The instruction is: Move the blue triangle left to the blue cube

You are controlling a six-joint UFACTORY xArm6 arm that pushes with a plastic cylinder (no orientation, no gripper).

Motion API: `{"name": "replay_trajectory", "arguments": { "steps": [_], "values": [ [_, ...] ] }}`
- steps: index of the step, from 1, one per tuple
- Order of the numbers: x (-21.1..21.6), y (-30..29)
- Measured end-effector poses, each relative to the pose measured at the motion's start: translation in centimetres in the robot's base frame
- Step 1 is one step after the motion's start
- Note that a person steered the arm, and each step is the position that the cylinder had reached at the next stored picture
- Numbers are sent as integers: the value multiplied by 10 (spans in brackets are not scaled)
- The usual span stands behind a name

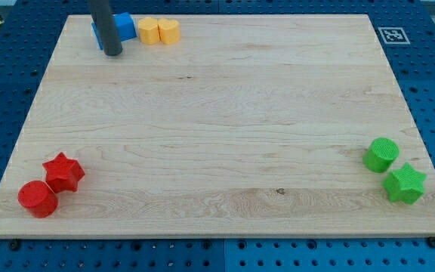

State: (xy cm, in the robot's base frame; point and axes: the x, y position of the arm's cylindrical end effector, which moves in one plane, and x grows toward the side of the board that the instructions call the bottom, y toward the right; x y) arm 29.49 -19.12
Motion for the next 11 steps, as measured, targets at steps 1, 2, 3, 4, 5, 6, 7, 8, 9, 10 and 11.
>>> {"name": "replay_trajectory", "arguments": {
  "steps": [1, 2, 3, 4, 5, 6, 7, 8, 9, 10, 11],
  "values": [
    [-7, -1],
    [-11, -9],
    [-11, -21],
    [-13, -35],
    [-17, -38],
    [-22, -40],
    [-23, -40],
    [-23, -40],
    [-20, -40],
    [-20, -40],
    [0, -53]
  ]
}}
